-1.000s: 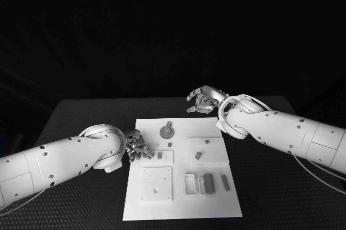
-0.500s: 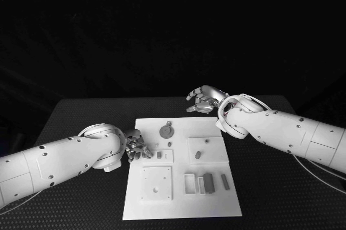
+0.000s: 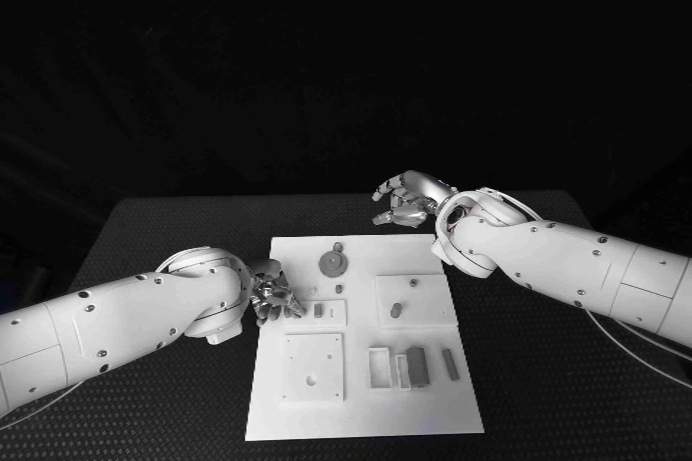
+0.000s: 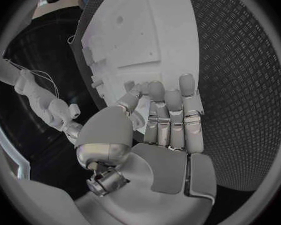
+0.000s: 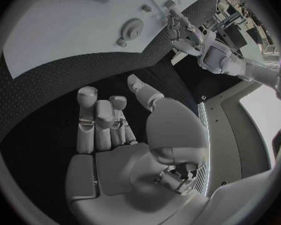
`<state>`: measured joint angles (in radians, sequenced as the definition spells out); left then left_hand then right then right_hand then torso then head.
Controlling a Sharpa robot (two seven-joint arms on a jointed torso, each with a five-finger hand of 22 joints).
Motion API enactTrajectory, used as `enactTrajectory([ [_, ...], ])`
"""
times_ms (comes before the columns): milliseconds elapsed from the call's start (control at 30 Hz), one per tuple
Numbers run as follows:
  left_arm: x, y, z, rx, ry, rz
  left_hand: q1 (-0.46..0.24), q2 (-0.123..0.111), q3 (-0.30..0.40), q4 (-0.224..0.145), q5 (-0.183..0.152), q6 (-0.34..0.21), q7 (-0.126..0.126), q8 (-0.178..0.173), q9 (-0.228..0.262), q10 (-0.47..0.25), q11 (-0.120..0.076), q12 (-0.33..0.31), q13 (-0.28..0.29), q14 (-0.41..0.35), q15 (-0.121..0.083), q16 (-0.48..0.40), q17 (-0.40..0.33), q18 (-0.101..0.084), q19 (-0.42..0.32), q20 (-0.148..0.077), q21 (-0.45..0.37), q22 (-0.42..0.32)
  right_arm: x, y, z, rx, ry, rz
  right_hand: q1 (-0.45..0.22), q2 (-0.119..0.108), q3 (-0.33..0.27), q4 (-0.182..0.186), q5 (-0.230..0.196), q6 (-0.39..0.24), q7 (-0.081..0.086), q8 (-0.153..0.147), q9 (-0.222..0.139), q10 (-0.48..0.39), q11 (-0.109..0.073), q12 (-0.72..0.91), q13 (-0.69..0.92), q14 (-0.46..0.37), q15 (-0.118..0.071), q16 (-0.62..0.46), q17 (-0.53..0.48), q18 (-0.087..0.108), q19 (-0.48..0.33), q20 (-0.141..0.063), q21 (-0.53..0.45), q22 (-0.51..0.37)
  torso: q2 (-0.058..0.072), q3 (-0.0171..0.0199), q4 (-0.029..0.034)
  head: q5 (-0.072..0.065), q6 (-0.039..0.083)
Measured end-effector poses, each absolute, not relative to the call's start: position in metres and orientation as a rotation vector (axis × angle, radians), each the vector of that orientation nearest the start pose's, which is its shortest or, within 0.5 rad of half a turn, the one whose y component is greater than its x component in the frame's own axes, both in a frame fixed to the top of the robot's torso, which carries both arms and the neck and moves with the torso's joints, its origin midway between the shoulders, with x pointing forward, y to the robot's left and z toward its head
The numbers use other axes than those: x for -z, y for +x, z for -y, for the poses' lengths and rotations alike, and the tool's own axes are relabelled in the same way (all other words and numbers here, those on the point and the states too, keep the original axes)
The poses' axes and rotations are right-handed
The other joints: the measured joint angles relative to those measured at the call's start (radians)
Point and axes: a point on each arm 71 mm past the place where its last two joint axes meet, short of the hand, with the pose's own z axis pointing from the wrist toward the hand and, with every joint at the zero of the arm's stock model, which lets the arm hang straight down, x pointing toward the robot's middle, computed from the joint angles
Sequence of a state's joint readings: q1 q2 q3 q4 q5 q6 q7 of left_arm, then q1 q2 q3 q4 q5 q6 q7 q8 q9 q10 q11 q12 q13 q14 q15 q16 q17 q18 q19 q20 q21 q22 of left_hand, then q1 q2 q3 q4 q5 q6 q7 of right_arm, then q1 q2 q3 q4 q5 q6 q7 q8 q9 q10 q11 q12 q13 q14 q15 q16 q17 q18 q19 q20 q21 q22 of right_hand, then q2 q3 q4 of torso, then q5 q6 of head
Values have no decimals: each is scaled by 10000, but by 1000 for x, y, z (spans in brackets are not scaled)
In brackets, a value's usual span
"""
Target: Assemble the parts on the task board
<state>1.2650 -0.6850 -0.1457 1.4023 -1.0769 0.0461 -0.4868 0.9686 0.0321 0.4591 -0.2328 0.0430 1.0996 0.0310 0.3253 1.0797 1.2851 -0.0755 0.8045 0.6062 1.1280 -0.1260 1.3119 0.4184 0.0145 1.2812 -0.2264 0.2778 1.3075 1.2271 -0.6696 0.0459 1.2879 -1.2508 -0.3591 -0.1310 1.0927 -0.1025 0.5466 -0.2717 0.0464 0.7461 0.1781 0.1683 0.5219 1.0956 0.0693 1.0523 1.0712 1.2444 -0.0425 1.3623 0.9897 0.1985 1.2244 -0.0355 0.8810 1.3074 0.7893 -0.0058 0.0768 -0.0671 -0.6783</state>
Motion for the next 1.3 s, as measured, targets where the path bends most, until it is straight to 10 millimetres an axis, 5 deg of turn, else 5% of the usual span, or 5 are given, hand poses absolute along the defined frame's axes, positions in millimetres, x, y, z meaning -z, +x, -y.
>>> enactTrajectory([
  [1300,234,496,-176,4187,-1347,-22849,44,-44,29,29,-9,-1,1,0,4,3,22,0,6,36,-10,-1,8,0,-16,17,0,6,156,545,188,-6803,1463,-15966,0,0,0,0,0,-1,1,0,-7,-25,24,40,-11,0,0,0,2,0,10,-17,0,0,-3,-7,0,-12,-12],
])
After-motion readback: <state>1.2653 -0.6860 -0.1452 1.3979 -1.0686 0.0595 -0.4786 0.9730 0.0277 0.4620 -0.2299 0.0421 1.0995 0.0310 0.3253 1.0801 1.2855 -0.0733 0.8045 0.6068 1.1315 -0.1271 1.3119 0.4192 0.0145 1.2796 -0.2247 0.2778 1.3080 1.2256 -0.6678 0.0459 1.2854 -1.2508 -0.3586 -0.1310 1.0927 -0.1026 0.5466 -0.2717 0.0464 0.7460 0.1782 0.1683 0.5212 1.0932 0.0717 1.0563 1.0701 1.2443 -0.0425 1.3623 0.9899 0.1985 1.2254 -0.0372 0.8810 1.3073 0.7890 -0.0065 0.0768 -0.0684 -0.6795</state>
